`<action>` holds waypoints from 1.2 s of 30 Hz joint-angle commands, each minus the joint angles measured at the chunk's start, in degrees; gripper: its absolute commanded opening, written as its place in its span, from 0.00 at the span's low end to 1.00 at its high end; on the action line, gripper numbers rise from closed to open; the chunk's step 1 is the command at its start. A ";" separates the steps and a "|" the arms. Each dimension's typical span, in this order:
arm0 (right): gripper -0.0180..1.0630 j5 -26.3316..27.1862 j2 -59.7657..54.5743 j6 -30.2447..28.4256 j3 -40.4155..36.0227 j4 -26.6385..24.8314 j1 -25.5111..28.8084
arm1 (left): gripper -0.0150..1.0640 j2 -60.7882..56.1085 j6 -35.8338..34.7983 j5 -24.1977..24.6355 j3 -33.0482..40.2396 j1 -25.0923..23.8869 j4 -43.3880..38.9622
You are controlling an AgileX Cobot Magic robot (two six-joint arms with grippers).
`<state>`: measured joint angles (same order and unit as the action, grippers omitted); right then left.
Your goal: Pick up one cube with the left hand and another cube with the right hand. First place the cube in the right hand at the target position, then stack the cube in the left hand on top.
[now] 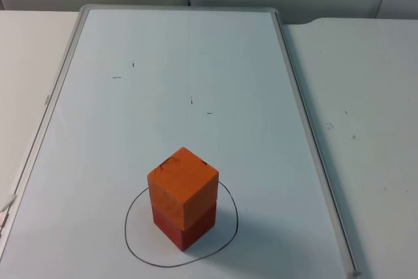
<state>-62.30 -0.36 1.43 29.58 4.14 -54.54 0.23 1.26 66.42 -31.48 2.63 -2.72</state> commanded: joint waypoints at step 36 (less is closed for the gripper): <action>0.99 0.61 0.36 0.09 -0.42 -0.04 51.10 | 0.99 -0.23 -0.19 -0.55 0.18 -0.30 0.19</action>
<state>-62.30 -0.23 1.43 29.58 4.14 -5.55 0.23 1.36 66.42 -31.48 2.63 -2.72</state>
